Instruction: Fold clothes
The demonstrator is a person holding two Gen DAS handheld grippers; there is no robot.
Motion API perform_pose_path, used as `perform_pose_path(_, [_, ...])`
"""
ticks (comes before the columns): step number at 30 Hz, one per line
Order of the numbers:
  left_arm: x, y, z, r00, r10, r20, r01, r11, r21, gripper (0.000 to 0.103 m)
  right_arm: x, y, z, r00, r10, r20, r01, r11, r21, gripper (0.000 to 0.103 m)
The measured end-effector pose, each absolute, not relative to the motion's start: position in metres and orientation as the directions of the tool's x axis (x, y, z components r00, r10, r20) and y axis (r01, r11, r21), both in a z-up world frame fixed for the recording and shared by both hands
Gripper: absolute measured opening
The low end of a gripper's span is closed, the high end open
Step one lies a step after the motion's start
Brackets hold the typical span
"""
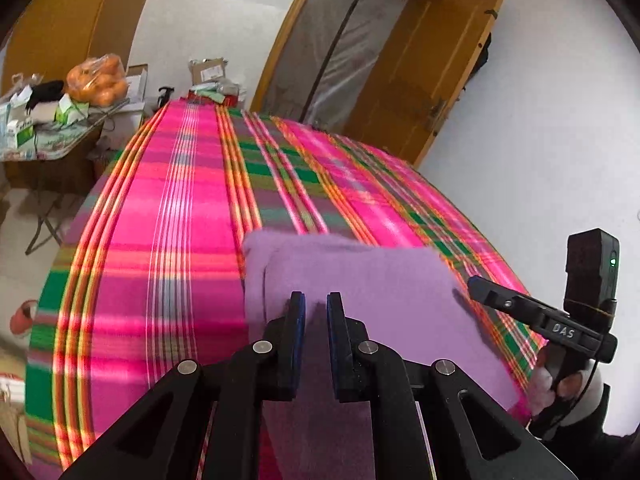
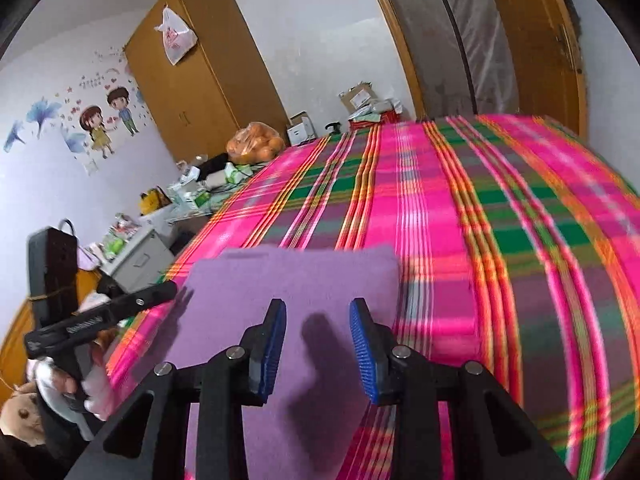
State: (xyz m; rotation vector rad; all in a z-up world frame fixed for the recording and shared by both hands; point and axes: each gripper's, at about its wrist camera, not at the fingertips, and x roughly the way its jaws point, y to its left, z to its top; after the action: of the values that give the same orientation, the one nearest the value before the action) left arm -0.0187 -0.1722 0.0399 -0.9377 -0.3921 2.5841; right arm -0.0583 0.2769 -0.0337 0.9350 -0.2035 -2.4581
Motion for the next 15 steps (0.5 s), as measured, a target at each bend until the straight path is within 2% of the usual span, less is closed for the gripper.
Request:
perform_pose_path(3, [-0.037,-0.172,0.040,-0.706,0.420,-0.570,-0.228,-0.897,-0.378,0.011,-0.072,0.267,-0.033,-0.643,-0.481,-0.596,0.403,-0.874,0.271,0.035])
perform_pose_path(6, [-0.052,-0.173,0.029,-0.675,0.433,-0.597,-0.211,-0.889,-0.406,0.011,-0.090,0.256,-0.052,-0.589,-0.440,-0.678,0.384,-0.890,0.245,0.035])
perform_pose_path(10, [-0.051,-0.174,0.021,-0.665,0.453,-0.593,-0.217,-0.878,-0.427,0.011,-0.094,0.262,-0.051,-0.576,-0.463,-0.674,0.375,-0.882,0.286,0.035])
perform_pose_path(15, [-0.047,-0.169,0.034,-0.694,0.424,-0.582,-0.221,-0.895,-0.388,0.011,-0.100,0.255,-0.037,-0.581,-0.467,-0.667,0.374,-0.881,0.291,0.035])
